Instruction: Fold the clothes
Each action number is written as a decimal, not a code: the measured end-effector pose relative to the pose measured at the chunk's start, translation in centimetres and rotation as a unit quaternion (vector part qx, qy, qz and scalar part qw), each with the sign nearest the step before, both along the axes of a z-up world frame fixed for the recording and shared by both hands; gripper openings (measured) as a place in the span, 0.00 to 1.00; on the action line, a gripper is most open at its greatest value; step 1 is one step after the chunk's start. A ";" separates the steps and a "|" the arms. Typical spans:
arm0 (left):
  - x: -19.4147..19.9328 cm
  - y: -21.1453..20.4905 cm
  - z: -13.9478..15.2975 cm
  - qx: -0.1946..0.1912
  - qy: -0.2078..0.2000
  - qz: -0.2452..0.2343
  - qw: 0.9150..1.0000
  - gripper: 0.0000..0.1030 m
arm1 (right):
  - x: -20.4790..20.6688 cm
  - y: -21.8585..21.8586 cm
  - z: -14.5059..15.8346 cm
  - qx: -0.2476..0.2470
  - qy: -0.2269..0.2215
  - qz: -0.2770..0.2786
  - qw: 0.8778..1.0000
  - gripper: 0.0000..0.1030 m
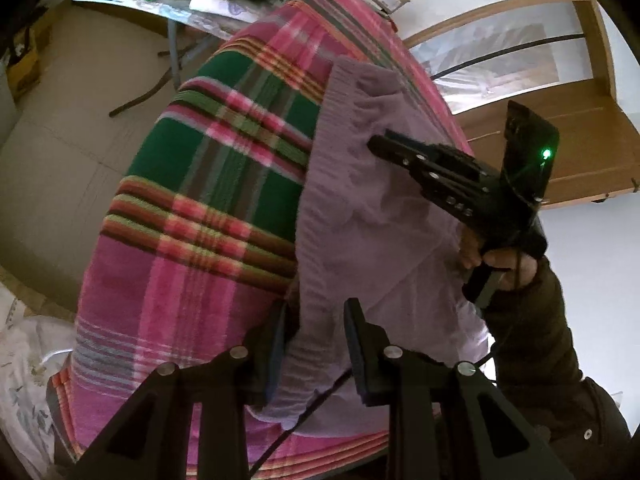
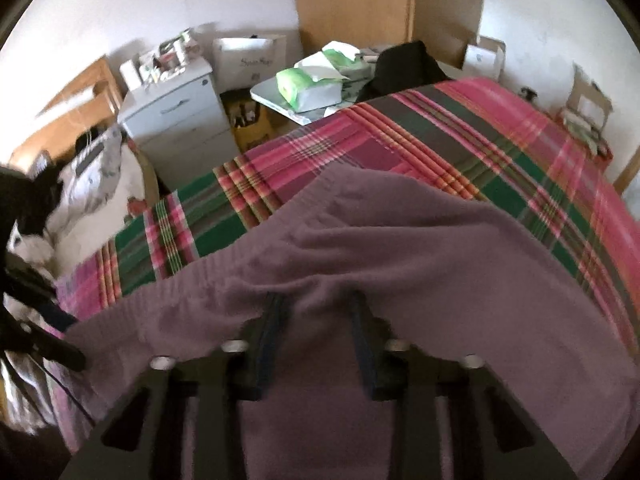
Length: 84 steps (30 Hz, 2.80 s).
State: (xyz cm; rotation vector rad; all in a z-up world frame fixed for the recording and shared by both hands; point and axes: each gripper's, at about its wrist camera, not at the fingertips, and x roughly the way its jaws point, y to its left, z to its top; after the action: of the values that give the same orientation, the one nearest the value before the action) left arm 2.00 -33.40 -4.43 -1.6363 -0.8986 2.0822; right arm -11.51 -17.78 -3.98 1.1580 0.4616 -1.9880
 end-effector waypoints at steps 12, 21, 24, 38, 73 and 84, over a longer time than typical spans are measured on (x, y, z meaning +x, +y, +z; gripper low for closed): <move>-0.6 1.7 0.5 0.014 0.024 -0.026 0.999 0.28 | 2.4 3.1 3.0 0.008 0.062 -0.001 0.998 0.02; -0.9 4.3 0.9 0.002 0.042 -0.066 0.997 0.28 | 2.8 4.5 1.2 0.039 0.051 -0.011 0.998 0.02; -1.3 3.9 0.5 -0.010 0.034 -0.057 0.998 0.28 | 2.7 4.3 1.5 0.020 0.039 -0.005 0.999 0.06; 0.3 2.0 -0.3 -0.004 0.019 -0.019 1.000 0.28 | -3.3 -0.8 4.2 -0.007 0.066 0.059 0.996 0.33; 10.0 -2.5 -3.3 0.159 -0.023 0.274 0.948 0.34 | -9.2 -1.3 -0.1 -0.051 -0.102 0.107 0.988 0.36; 10.1 -2.2 -3.8 0.163 -0.023 0.274 0.948 0.17 | -8.5 -2.2 0.2 -0.025 -0.092 0.135 0.986 0.25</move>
State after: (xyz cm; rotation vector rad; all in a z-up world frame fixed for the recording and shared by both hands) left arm 12.11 -35.62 -8.28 -1.3671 -1.7711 2.0652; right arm -19.96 -20.01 -3.80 1.1703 0.4448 -1.6357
